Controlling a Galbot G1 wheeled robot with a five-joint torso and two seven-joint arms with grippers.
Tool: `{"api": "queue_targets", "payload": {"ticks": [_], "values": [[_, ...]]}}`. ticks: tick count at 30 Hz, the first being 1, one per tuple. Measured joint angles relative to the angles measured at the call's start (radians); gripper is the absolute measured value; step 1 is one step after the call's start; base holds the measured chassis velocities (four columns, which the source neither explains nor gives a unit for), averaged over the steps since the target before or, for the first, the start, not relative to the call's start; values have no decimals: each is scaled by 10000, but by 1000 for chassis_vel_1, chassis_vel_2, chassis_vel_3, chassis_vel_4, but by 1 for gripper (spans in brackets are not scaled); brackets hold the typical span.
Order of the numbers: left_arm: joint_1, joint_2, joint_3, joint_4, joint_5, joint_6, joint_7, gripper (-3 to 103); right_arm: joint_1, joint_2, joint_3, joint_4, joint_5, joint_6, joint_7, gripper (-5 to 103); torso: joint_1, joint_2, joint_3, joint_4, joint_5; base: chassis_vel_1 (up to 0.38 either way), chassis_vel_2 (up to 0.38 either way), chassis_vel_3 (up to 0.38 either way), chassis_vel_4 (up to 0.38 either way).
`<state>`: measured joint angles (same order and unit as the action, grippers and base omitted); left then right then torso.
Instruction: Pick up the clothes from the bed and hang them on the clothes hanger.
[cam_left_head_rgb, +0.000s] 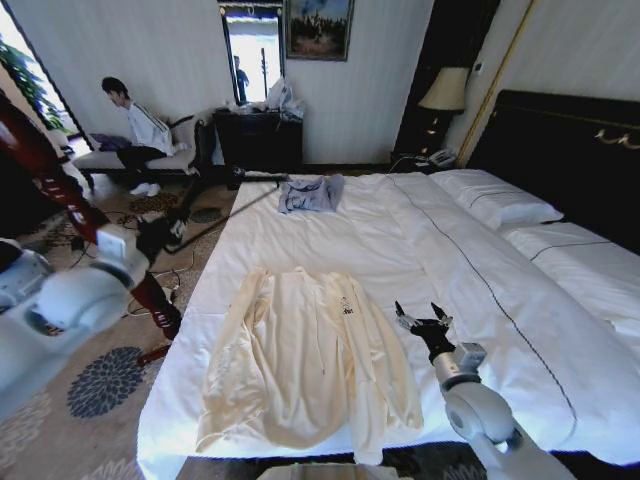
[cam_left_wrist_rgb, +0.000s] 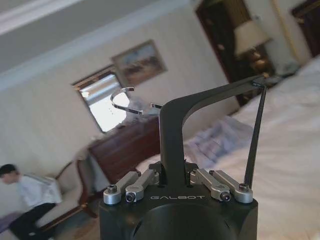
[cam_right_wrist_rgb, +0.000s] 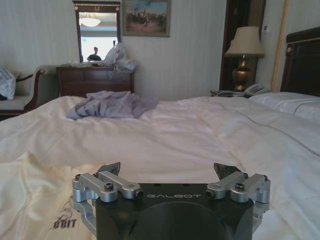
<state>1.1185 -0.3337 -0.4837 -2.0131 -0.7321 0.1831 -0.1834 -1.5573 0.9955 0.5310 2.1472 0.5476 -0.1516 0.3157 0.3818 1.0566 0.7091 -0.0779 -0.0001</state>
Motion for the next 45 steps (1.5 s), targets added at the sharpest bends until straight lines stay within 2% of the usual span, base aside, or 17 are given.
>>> {"api": "queue_targets", "payload": {"ticks": [2,3,6,7,8,9,11,13,15,18,19,21,24,30,33,39,45], "values": [[519,-380,27,735,770,-1016,930,20,303,-77,-277,-243,21,-38,1,100,0,0,0,6,-2,0,0,0,0],[519,-380,27,735,770,-1016,930,20,303,-77,-277,-243,21,-38,1,100,0,0,0,6,-2,0,0,0,0],[646,-555,74,1063,1112,-1497,1244,20,463,-107,-393,-348,54,-61,1,100,0,0,0,6,0,0,0,0,0],[683,-620,102,1182,1238,-1713,1368,20,538,-123,-445,-400,77,-77,2,100,1,-1,0,7,0,0,0,0,0],[758,-758,167,1447,1503,-2167,1616,20,693,-159,-551,-493,141,-116,1,100,1,0,0,4,-1,0,0,0,0],[758,-758,167,1447,1503,-2167,1616,20,693,-159,-551,-493,141,-116,1,100,1,0,0,4,-1,0,0,0,0],[1065,-1089,228,2043,2067,-3116,2177,20,1267,-242,-895,-825,368,-261,2,100,1,0,0,-2,-1,0,0,0,0],[1510,-1358,126,2590,2534,-3809,2575,20,2151,-290,-1552,-1368,639,-411,-37,100,1,0,0,1,-1,0,0,0,0],[1648,-1418,67,2706,2628,-3936,2638,20,2380,-290,-1758,-1494,701,-436,-38,100,1,0,0,0,0,0,0,0,0],[2230,-1739,-228,3224,3249,-4453,2786,20,3952,-161,-3185,-2370,812,-493,-113,100,1,-1,1,9,1,0,0,0,0],[2335,-1874,-302,3346,3291,-4587,2835,20,4388,-35,-3662,-2631,784,-495,-144,100,1,-1,1,4,0,0,0,0,0],[2458,-1948,-394,3390,3283,-4658,2888,20,4736,87,-4046,-2846,717,-496,-162,100,1,0,1,-3,-2,0,0,0,0],[2924,-2202,-767,3588,3171,-4938,3060,20,5676,625,-5176,-3530,424,-490,-257,100,1,-1,1,5,0,0,0,0,0],[3391,-2429,-1222,3638,3076,-5082,3110,20,6422,1234,-6212,-4393,80,-404,-332,100,1,0,0,2,-1,0,0,0,0],[3657,-2510,-1550,3532,3071,-5134,3126,20,6988,1768,-6800,-5271,-134,-279,-371,100,1,-1,1,1,-2,0,0,0,0],[3892,-2570,-1868,3351,3036,-5187,3130,20,7854,2561,-7069,-6631,-124,-232,-190,100,1,-1,1,3,0,0,0,0,0],[3927,-2700,-1872,3211,3043,-5188,3120,20,8158,2686,-6956,-7192,96,-267,48,100,1,-1,0,0,0,0,0,0,0]]}}
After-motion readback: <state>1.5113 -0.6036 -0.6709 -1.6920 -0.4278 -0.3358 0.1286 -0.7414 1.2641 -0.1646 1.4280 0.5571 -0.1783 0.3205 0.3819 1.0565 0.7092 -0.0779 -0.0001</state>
